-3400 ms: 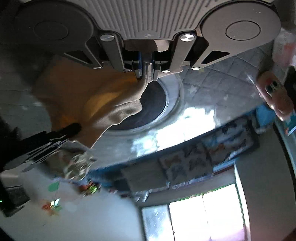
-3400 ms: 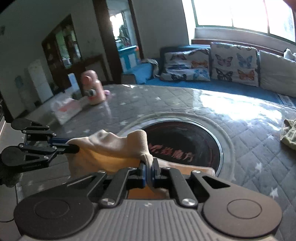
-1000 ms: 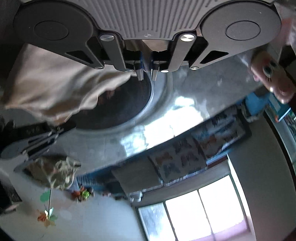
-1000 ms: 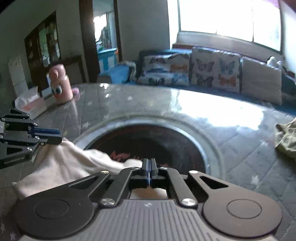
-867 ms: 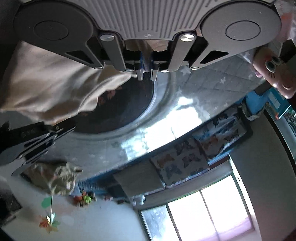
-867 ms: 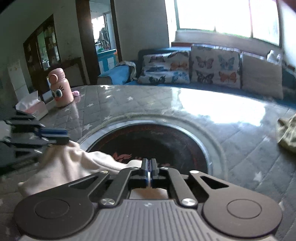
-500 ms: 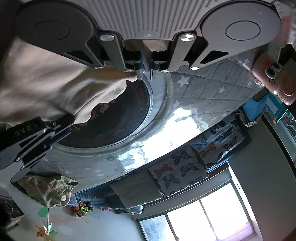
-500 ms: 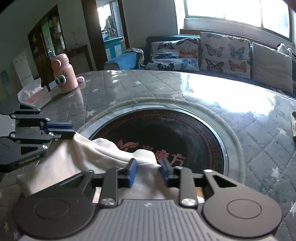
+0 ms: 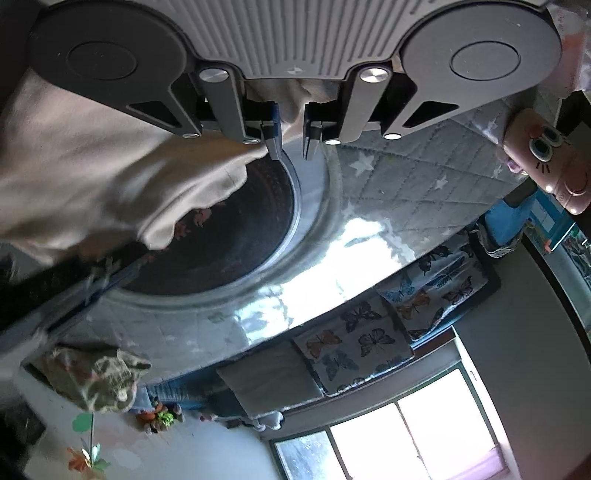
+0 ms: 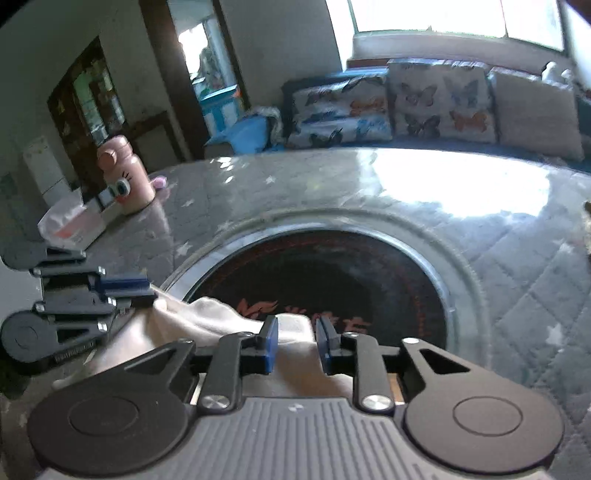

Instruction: Fold clothes

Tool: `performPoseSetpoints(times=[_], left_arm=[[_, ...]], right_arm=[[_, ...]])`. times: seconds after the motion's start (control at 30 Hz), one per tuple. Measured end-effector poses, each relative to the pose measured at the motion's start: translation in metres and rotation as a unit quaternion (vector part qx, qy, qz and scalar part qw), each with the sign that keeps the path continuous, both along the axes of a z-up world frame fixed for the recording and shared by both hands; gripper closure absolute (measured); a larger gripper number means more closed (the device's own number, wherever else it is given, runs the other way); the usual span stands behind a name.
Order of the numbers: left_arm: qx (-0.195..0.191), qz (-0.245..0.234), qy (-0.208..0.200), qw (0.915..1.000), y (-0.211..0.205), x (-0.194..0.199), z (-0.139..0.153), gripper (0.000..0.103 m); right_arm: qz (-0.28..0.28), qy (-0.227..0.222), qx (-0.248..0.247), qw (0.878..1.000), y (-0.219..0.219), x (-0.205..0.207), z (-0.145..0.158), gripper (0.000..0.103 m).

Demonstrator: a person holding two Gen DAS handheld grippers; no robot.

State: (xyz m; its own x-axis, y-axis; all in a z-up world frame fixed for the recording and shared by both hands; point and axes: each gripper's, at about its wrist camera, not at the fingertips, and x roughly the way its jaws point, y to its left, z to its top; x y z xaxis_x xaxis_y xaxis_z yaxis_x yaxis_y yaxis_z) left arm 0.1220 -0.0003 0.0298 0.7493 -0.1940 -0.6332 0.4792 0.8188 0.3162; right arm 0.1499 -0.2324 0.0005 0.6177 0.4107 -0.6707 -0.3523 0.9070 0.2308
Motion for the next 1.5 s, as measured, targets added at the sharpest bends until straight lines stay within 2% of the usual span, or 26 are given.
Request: performPoseSetpoints(times=[0.17, 0.23, 0.27, 0.37, 0.5, 0.6, 0.7, 0.83, 0.97, 1.1, 1.17, 1.27, 1.43, 1.5], left_arm=[[-0.014, -0.017, -0.011, 0.9997, -0.002, -0.009, 0.011, 0.081], [-0.014, -0.029, -0.01, 0.9994, -0.007, -0.012, 0.012, 0.079], [-0.014, -0.035, -0.01, 0.9992, -0.01, -0.014, 0.012, 0.078], [-0.015, -0.047, -0.009, 0.9987, -0.016, -0.018, 0.012, 0.078], [-0.013, -0.058, 0.001, 0.9982, -0.023, -0.016, 0.005, 0.078], [-0.004, -0.047, 0.02, 0.9987, -0.027, -0.007, -0.006, 0.078], [-0.005, -0.034, 0.029, 0.999, -0.025, 0.0, -0.012, 0.077], [-0.011, -0.031, 0.029, 0.999, -0.024, 0.002, -0.012, 0.073], [-0.009, -0.028, 0.028, 0.9992, -0.024, 0.001, -0.014, 0.072], [-0.005, -0.027, 0.026, 0.9993, -0.023, -0.001, -0.015, 0.069], [-0.005, -0.025, 0.026, 0.9993, -0.022, -0.002, -0.015, 0.068], [-0.01, -0.023, 0.022, 0.9994, -0.021, -0.005, -0.01, 0.067], [-0.031, -0.024, 0.01, 0.9992, -0.011, -0.028, 0.006, 0.067], [-0.037, -0.03, 0.007, 0.9988, -0.01, -0.043, 0.01, 0.067]], right_arm=[[0.014, 0.007, -0.029, 0.999, 0.012, 0.005, -0.007, 0.077], [0.022, 0.002, -0.042, 0.999, 0.017, 0.003, -0.006, 0.087], [0.024, -0.006, -0.05, 0.998, 0.018, 0.002, -0.005, 0.098], [0.013, -0.039, -0.061, 0.997, 0.02, -0.005, 0.003, 0.099], [-0.007, -0.054, -0.066, 0.996, 0.02, -0.006, 0.007, 0.099], [-0.022, -0.023, -0.075, 0.997, 0.02, 0.003, -0.004, 0.094], [-0.034, -0.03, -0.057, 0.997, 0.012, -0.002, 0.001, 0.094], [0.004, -0.045, -0.048, 0.998, 0.017, -0.023, 0.014, 0.094], [0.025, -0.035, -0.081, 0.996, 0.024, -0.034, 0.004, 0.093], [-0.017, -0.02, -0.094, 0.995, 0.003, -0.033, -0.01, 0.094], [-0.032, -0.015, -0.083, 0.996, -0.009, -0.034, -0.007, 0.095], [-0.031, -0.028, -0.093, 0.995, -0.011, -0.041, 0.002, 0.091], [-0.006, -0.038, -0.076, 0.996, -0.003, -0.063, 0.017, 0.089], [0.014, -0.037, -0.071, 0.997, 0.005, -0.075, 0.019, 0.085]])
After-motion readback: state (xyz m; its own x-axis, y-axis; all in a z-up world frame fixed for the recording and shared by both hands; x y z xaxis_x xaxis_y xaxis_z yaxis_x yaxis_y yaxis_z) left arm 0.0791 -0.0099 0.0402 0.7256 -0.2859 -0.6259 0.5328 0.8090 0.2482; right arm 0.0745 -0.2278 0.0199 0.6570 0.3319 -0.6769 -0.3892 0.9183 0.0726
